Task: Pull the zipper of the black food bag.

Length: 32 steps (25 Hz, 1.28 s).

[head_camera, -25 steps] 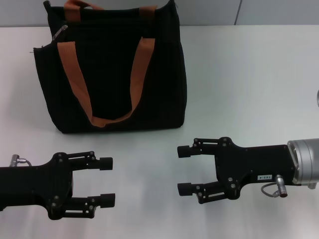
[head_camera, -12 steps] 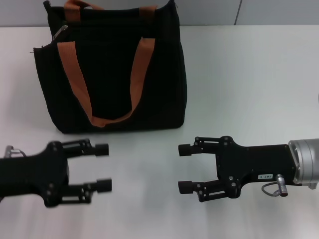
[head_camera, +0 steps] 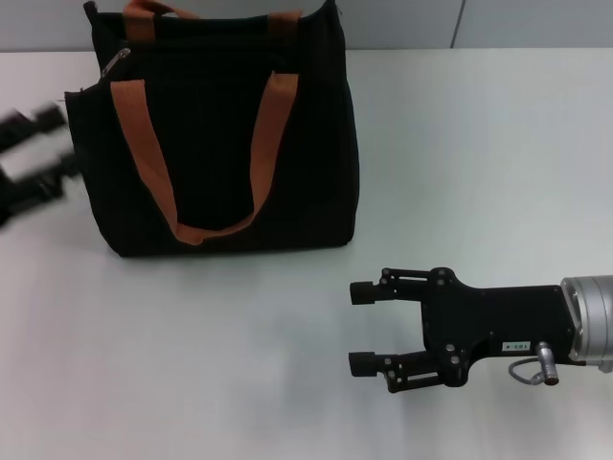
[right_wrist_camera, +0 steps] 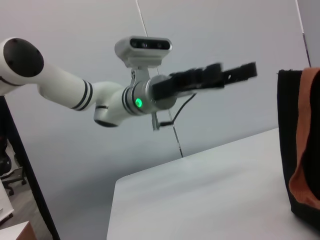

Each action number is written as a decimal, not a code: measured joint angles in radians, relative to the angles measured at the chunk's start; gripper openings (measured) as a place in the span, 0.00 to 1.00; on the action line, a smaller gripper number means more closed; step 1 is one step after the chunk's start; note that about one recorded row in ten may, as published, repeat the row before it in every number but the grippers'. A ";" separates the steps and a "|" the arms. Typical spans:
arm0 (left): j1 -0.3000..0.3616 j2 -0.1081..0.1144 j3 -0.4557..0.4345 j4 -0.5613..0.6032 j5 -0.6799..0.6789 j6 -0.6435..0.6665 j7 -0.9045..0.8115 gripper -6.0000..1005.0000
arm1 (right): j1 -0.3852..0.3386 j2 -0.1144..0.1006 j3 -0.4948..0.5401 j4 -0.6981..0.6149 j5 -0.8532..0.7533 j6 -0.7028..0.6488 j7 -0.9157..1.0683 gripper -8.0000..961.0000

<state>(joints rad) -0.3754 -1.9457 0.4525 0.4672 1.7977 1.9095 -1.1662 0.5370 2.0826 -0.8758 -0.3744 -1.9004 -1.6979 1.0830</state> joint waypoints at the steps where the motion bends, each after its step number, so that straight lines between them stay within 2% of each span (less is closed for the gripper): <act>1: 0.000 0.000 0.000 0.000 0.000 0.000 0.000 0.75 | -0.006 -0.001 0.000 -0.001 0.000 0.000 0.000 0.85; 2: -0.007 0.029 -0.069 0.017 0.000 -0.056 -0.046 0.75 | -0.006 -0.001 0.000 -0.001 0.000 0.000 0.000 0.85; 3: -0.007 0.029 -0.069 0.017 0.000 -0.056 -0.046 0.75 | -0.008 -0.001 0.000 -0.003 0.000 0.000 0.000 0.85; 4: -0.011 0.043 -0.077 0.043 0.000 -0.100 -0.061 0.75 | -0.008 -0.001 0.000 -0.003 0.000 0.000 0.000 0.85; 8: -0.014 0.051 -0.080 0.067 0.000 -0.141 -0.067 0.74 | -0.009 -0.001 0.000 -0.003 -0.001 0.000 0.000 0.85; 9: -0.020 0.063 -0.080 0.118 0.001 -0.232 -0.076 0.74 | -0.009 -0.001 0.000 -0.003 -0.002 0.000 0.000 0.85; 11: -0.039 0.075 -0.063 0.145 0.014 -0.307 -0.078 0.74 | -0.010 -0.001 0.000 -0.003 -0.003 -0.001 0.000 0.85; 13: -0.045 0.075 -0.049 0.149 0.023 -0.330 -0.078 0.74 | -0.013 -0.001 0.000 -0.003 -0.005 -0.001 0.000 0.85; 16: -0.067 0.069 -0.014 0.154 0.054 -0.375 -0.076 0.74 | -0.018 -0.002 0.000 -0.005 -0.005 -0.002 0.000 0.85; 23: -0.122 0.025 0.076 0.156 0.105 -0.465 -0.047 0.74 | -0.020 -0.003 0.001 -0.007 -0.002 -0.005 0.000 0.85; 26: -0.141 0.014 0.117 0.156 0.112 -0.510 -0.039 0.74 | -0.020 -0.003 0.001 -0.008 -0.001 -0.005 0.000 0.85; 32: -0.169 -0.002 0.133 0.156 0.114 -0.576 -0.019 0.73 | -0.020 -0.004 0.002 -0.008 0.001 -0.005 0.005 0.85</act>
<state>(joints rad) -0.5445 -1.9475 0.5856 0.6233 1.9118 1.3335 -1.1849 0.5169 2.0788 -0.8743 -0.3824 -1.8998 -1.7024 1.0880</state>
